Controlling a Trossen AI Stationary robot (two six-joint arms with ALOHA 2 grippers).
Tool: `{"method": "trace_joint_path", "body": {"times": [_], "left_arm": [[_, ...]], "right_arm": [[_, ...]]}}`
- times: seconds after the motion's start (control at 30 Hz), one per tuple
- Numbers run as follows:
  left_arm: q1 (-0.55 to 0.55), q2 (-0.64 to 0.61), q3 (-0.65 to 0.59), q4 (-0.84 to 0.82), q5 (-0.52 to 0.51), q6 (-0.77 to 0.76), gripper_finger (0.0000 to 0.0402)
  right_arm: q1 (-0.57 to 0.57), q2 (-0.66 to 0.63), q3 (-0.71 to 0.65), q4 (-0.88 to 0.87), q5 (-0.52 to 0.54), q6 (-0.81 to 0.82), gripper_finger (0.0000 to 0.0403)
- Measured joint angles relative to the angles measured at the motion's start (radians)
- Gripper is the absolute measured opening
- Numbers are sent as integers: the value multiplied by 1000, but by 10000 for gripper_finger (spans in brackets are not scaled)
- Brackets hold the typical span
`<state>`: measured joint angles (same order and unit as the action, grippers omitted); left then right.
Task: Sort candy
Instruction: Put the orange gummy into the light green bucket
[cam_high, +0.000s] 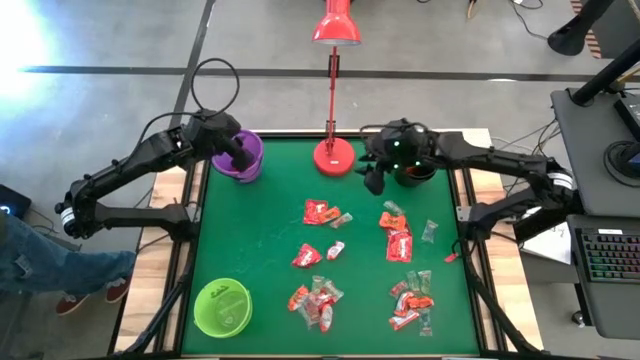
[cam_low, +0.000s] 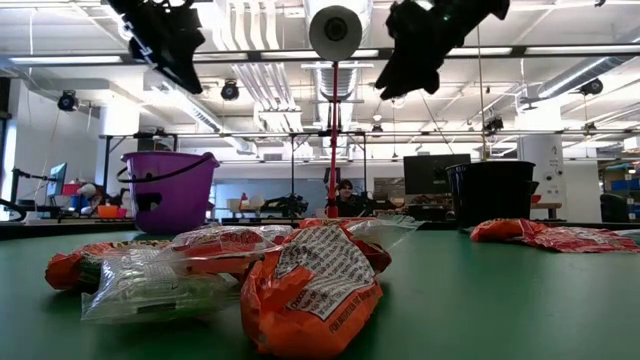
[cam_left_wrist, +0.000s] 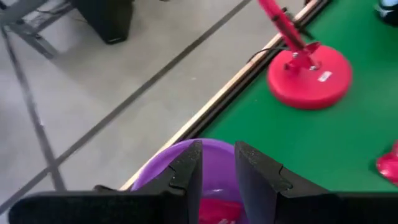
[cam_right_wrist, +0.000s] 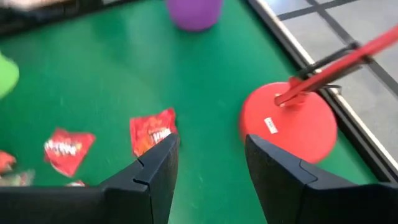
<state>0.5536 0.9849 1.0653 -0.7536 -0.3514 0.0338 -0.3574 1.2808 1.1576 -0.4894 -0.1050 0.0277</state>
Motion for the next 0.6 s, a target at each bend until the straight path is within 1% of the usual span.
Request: {"method": "trace_joint_path", "body": {"times": [0.17,0.27,0.4,0.6], "left_arm": [[0,-1,0,-10,107,5,76],[0,0,0,-10,111,10,76],[0,-2,0,-13,111,19,76],[0,-6,0,-8,111,44,76]], "right_arm": [[28,74,0,2,-1,-56,178],[37,129,0,10,-9,-60,178],[55,211,0,25,-59,-27,178],[103,312,0,21,-79,-5,178]]}}
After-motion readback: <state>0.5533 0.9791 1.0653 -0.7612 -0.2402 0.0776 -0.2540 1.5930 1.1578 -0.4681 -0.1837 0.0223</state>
